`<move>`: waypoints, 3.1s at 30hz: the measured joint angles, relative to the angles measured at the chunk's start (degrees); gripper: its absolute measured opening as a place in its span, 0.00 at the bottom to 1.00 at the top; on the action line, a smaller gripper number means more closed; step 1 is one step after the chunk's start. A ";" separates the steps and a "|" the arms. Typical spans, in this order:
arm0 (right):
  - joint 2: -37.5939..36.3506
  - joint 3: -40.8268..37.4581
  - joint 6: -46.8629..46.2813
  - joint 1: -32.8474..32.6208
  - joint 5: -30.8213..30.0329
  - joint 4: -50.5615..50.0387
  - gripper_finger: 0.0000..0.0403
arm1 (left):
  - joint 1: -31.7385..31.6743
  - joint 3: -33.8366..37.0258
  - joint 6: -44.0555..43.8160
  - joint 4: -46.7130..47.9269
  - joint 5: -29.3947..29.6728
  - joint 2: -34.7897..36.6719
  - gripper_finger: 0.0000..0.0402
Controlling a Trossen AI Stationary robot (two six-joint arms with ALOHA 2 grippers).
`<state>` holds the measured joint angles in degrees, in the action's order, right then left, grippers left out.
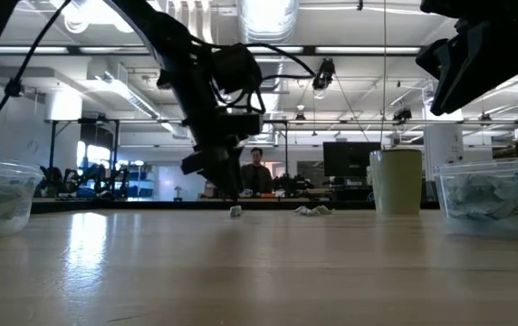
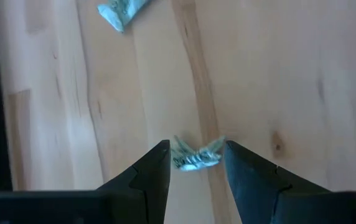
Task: Pick and place Stevia / Truvia into bins
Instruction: Put the stevia packet into the left transparent container
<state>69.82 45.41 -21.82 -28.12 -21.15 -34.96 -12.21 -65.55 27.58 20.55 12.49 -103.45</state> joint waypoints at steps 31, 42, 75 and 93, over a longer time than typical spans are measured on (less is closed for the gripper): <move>0.00 -0.63 2.14 0.02 0.00 2.71 0.16 | -1.33 -0.73 1.30 2.34 -1.72 -2.33 0.33; 0.02 -0.66 2.26 0.02 0.06 2.97 0.15 | -1.31 -0.97 1.32 1.89 -1.66 -5.13 0.33; 0.02 -0.96 2.90 0.02 0.02 3.17 0.14 | -0.39 -1.01 -2.12 5.03 -1.27 -0.21 0.01; 0.02 -1.12 3.13 0.00 -0.01 4.12 0.14 | 13.55 -0.70 -20.87 24.11 -0.85 21.05 0.01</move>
<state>69.84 44.29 -18.69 -28.12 -21.15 -30.84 1.34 -66.25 6.72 44.66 11.64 -82.40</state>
